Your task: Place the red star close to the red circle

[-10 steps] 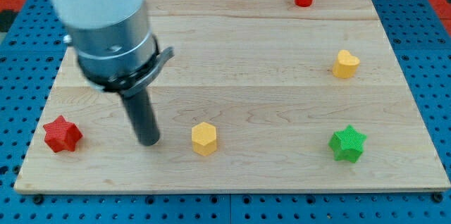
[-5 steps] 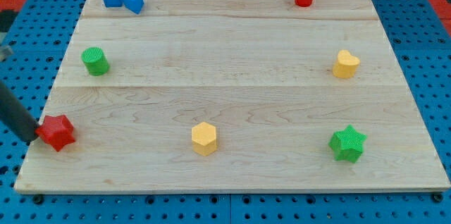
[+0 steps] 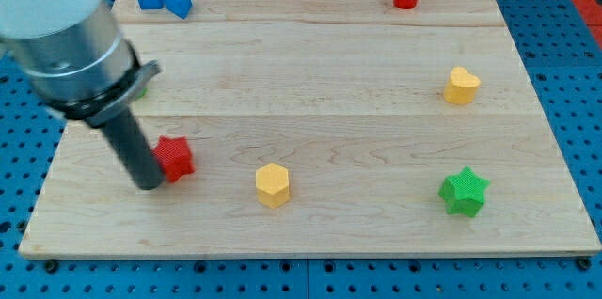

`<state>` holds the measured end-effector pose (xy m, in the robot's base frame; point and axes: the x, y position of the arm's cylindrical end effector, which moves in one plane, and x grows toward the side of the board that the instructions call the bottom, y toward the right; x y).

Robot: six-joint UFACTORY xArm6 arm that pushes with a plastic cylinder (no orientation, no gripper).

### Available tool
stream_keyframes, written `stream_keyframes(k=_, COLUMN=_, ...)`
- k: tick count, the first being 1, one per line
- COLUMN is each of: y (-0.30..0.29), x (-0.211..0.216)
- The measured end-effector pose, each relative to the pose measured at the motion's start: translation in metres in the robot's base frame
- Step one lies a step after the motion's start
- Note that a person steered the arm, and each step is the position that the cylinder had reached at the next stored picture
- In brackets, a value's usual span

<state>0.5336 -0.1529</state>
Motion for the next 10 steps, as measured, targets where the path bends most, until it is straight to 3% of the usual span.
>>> stream_keyframes(k=1, y=0.043, x=-0.025)
stream_keyframes(k=3, y=0.058, x=-0.086)
stream_keyframes(k=6, y=0.014, x=-0.12)
stream_keyframes(k=7, y=0.053, x=-0.126)
stream_keyframes(k=9, y=0.042, x=-0.163)
stream_keyframes(k=10, y=0.085, x=-0.167)
